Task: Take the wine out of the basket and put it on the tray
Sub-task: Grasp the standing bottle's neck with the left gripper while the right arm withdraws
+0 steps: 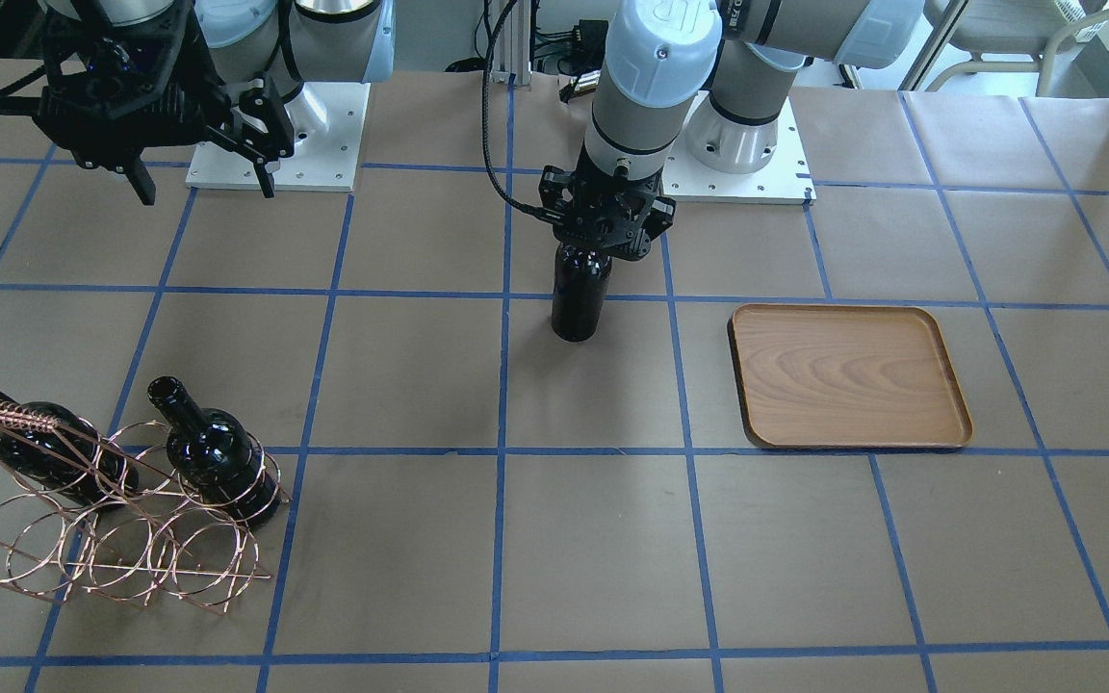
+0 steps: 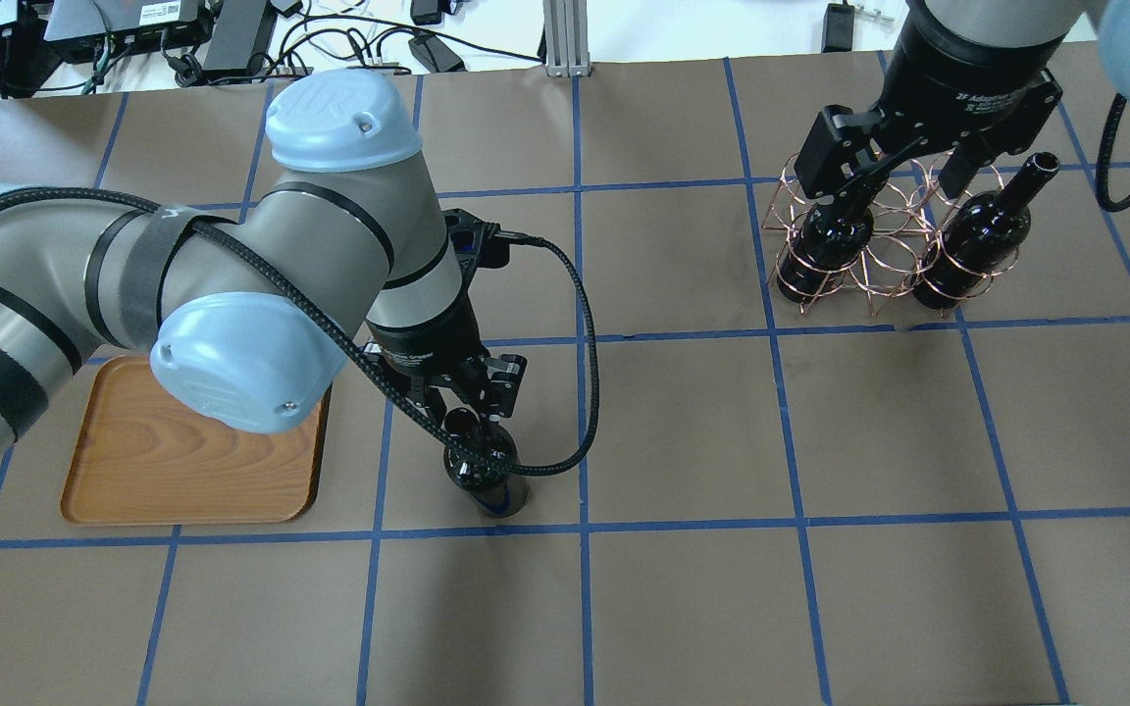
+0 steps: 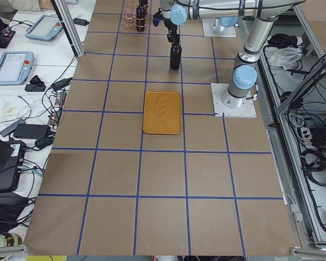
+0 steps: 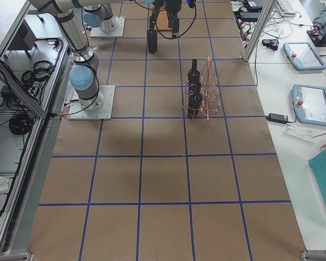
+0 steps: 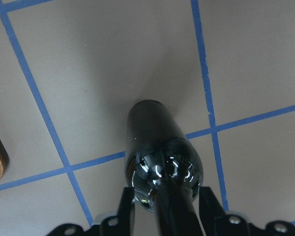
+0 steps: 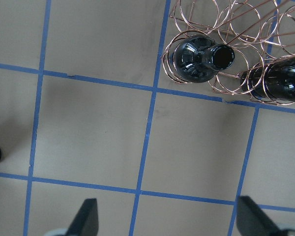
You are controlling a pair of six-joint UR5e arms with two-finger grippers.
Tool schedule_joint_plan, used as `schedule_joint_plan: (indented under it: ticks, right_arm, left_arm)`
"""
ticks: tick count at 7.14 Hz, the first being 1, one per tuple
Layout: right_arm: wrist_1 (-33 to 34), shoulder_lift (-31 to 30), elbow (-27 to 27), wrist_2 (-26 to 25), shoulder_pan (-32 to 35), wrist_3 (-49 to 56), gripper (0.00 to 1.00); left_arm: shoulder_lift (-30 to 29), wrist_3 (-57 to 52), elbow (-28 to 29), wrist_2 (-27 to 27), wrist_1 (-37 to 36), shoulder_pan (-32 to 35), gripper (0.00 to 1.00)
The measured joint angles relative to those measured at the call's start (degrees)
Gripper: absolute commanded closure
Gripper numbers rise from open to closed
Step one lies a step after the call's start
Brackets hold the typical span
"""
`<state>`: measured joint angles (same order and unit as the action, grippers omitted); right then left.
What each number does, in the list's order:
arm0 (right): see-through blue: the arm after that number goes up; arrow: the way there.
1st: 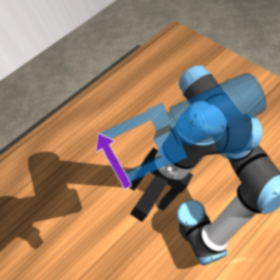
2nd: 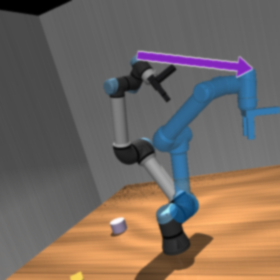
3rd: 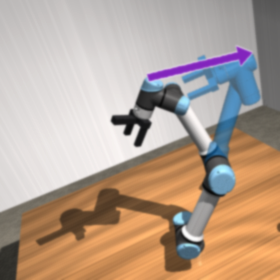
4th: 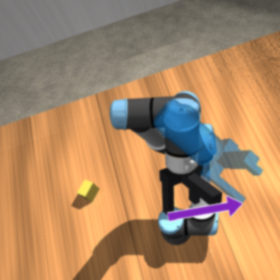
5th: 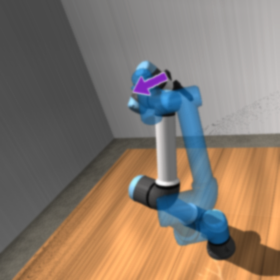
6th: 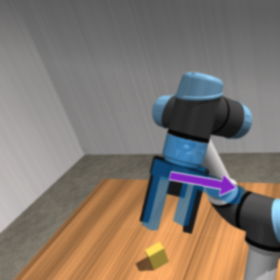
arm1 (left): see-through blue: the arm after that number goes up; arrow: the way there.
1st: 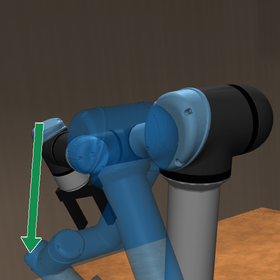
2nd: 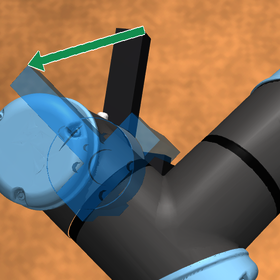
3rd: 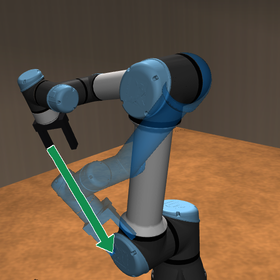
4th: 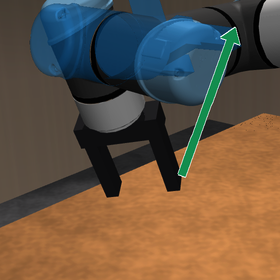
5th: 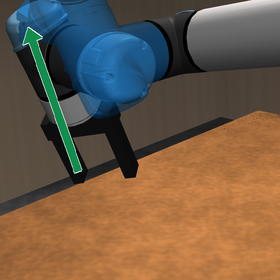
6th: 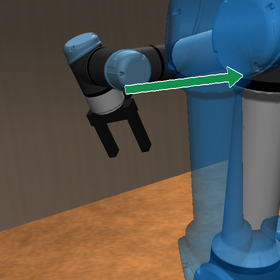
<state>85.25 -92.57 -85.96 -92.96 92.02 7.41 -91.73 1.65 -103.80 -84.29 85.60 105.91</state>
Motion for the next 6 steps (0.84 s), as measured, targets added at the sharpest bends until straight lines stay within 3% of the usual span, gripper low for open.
schedule_joint_plan:
  ticks: [1, 2, 4, 5, 6]
  right_arm:
    - [0.01, -0.03, 0.0, -0.14, 0.0, -0.02, 0.0]
    - [0.01, -0.05, 0.01, -0.26, -0.03, -0.03, 0.0]
    - [0.09, -0.09, 0.13, -0.59, -0.13, -0.01, 0.0]
    - [0.14, -0.12, 0.17, -1.15, -0.23, 0.03, 0.0]
    - [0.17, -0.14, 0.17, -1.5, -0.27, 0.03, 0.0]
  left_arm:
    - [0.03, -0.02, 0.0, 0.0, 0.05, 0.02, 0.77]
    - [0.05, -0.02, 0.03, 0.0, 0.45, 0.06, 1.0]
    - [0.06, -0.29, 0.14, 0.02, 1.89, 0.11, 1.0]
    - [0.04, -0.35, 0.31, 0.18, 2.22, 0.14, 0.92]
    - [-0.04, -0.31, 0.57, 0.64, 2.29, 0.15, 0.34]
